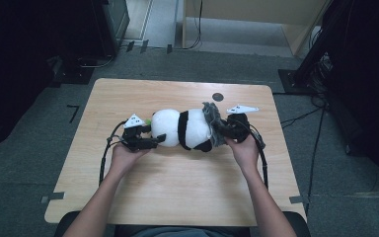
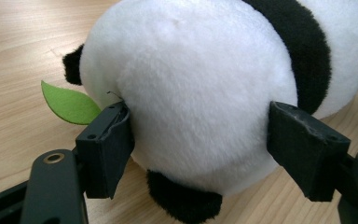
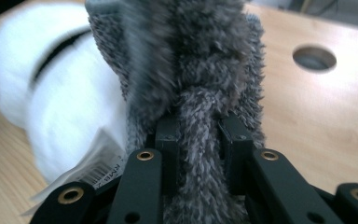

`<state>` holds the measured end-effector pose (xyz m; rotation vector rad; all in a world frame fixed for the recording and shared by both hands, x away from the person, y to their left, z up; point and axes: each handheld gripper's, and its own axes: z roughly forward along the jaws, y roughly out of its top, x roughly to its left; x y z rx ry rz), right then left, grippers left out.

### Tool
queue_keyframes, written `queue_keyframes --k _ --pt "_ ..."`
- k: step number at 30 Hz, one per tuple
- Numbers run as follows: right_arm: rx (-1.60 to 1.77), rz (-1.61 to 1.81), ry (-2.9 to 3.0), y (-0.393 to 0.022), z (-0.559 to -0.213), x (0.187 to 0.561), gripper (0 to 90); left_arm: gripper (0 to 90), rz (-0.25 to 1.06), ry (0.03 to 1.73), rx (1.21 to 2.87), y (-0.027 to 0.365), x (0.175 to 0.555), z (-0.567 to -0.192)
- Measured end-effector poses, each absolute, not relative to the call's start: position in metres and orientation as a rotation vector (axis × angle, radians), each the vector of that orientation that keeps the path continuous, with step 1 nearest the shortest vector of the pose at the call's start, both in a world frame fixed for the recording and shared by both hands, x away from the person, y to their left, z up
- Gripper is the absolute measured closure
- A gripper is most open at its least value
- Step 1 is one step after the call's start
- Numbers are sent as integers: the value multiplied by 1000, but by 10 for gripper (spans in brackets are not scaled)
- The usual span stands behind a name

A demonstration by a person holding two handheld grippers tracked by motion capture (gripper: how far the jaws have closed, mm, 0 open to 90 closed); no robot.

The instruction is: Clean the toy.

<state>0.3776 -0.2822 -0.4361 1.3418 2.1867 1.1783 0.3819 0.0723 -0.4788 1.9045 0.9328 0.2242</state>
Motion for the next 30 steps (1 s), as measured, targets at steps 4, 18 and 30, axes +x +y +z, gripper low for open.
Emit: queue_keyframes --k 4,18,30 --pt "1395 1143 2217 -286 -450 380 744 237 227 932 1903 71 383 -479" --pt "1449 1047 2333 -279 -485 385 743 263 208 926 1900 73 384 -482" --pt "1478 1094 2302 -296 -472 382 751 368 219 927 1923 74 382 -479"
